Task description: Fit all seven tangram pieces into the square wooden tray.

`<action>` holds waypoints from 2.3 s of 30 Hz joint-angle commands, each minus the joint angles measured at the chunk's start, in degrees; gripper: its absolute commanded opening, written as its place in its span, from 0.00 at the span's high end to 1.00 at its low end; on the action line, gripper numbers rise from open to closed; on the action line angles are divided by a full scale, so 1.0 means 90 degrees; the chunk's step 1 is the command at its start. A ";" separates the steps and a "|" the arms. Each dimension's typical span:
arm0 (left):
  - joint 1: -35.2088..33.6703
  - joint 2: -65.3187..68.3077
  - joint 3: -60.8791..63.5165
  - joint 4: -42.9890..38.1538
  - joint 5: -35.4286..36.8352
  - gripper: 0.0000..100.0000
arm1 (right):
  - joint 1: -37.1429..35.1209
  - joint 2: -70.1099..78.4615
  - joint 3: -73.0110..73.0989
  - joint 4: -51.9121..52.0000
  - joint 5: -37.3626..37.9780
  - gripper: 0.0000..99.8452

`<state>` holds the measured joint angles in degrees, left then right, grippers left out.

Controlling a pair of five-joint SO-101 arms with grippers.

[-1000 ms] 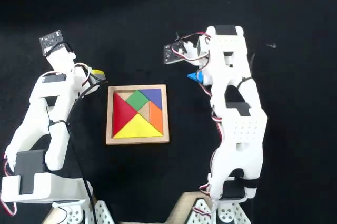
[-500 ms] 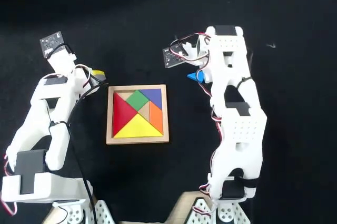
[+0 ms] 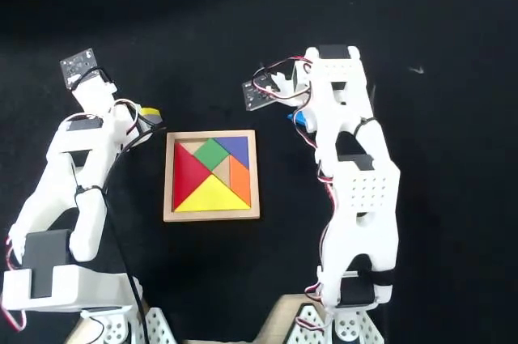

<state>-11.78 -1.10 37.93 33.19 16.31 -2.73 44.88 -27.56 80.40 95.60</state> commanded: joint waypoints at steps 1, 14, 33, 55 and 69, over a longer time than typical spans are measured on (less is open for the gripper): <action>-0.0034 -0.0274 -0.0063 -0.0127 0.0068 0.70 | -0.0186 -0.0005 -0.0220 -0.0098 -0.0078 0.76; -0.0024 -0.0274 -0.0063 -0.0127 0.0068 0.70 | -0.0059 0.0005 -0.0200 -0.0078 -0.0049 0.81; -0.0024 -0.0274 -0.0063 -0.0127 0.0068 0.70 | -0.0020 0.0015 -0.0200 -0.0078 -0.0098 0.88; -0.0103 -0.0293 -0.0063 -0.0078 0.0078 0.70 | -0.0537 -0.1714 -0.0552 0.1524 -0.1143 0.88; -0.2632 -0.0283 -0.0259 0.1260 -0.0821 0.70 | -0.2442 -0.2291 -0.0523 0.1465 -0.3087 0.88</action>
<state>-27.96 -1.10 36.00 43.82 14.81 -21.89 28.35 -29.76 94.37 69.23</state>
